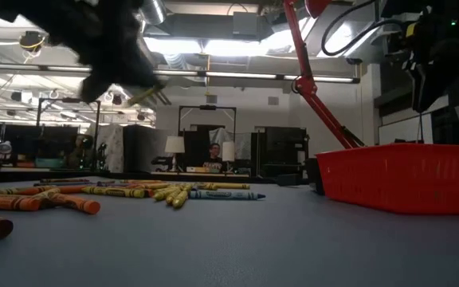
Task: Sort crayons
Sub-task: Put the yellow crayon into the black basket
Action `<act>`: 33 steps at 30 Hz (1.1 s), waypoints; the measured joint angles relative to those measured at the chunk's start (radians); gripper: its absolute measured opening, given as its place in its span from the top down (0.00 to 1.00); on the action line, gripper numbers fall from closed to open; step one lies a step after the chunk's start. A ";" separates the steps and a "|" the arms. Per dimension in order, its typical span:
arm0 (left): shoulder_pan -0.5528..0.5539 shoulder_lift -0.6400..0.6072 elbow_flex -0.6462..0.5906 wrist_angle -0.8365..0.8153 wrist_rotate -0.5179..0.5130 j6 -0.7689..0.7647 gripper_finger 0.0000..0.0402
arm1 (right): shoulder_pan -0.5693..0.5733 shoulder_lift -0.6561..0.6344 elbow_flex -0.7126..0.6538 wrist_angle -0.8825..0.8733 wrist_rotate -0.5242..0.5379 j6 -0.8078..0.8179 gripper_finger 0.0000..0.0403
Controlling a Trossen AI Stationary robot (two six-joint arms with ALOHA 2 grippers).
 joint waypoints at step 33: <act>0.302 0.935 0.519 1.022 0.169 0.675 0.99 | 0.000 0.000 0.000 -0.003 -0.004 0.000 0.64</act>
